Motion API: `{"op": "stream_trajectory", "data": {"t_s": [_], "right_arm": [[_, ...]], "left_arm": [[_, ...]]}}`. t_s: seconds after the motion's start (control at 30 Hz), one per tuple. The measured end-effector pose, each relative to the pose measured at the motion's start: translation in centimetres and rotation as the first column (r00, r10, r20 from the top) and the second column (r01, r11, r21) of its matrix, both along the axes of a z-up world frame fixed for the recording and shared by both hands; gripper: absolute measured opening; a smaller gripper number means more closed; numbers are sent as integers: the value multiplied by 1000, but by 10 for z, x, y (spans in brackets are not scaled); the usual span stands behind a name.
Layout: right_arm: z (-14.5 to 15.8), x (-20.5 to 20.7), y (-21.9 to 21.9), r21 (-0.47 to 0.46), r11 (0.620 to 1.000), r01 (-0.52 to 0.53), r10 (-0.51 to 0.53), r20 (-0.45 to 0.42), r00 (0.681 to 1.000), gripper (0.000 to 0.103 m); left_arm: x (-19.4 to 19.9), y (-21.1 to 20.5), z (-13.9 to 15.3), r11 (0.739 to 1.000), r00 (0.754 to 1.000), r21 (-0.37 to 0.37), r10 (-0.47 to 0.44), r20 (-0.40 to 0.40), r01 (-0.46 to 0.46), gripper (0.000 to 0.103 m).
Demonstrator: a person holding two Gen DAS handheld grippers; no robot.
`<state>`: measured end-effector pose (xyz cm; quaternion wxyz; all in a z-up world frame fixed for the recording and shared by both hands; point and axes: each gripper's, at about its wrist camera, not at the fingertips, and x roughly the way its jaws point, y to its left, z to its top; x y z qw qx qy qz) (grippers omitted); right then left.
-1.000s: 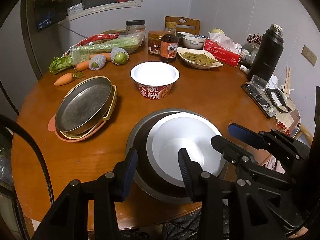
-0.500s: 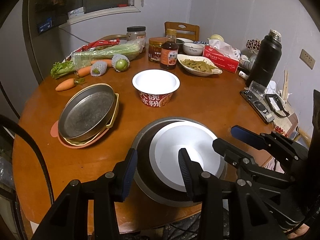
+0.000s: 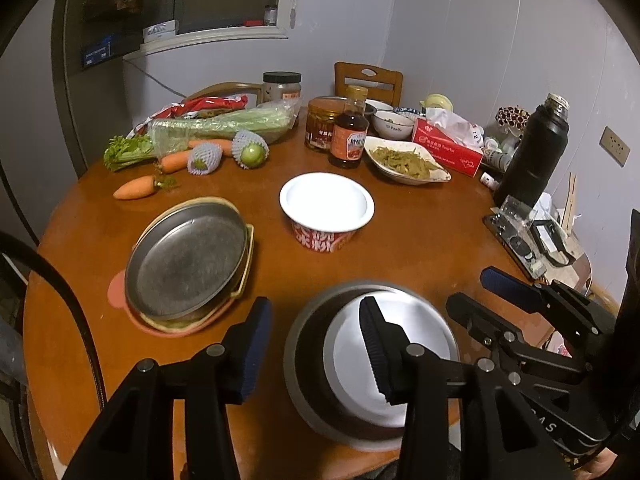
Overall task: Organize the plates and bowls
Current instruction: 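Open the right gripper and move it to the other white plate, then close the right gripper on the rim of the second white plate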
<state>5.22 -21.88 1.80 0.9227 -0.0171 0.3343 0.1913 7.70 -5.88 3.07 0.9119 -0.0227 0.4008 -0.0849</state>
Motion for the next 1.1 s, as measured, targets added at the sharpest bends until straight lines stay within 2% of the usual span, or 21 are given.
{"op": "stream_trajectory", "data": {"t_s": [0.33,0.67,1.1], "right_arm": [[-2,43,-7,-17,999,42,-43,-11,999,48],[-14,96,-10,-43,998,54,-56,-44,997,48],[-29,163,8,-48,999,-13,8,-115,993,48]], "left_arm": [[56,-12,-12,1000,999,-20,-20,-36,20,46],[110,-14,-28,999,993,-45,13,-113,-18,46],[144,-7,-41,996,982,-64,48,-185,-60,46]]}}
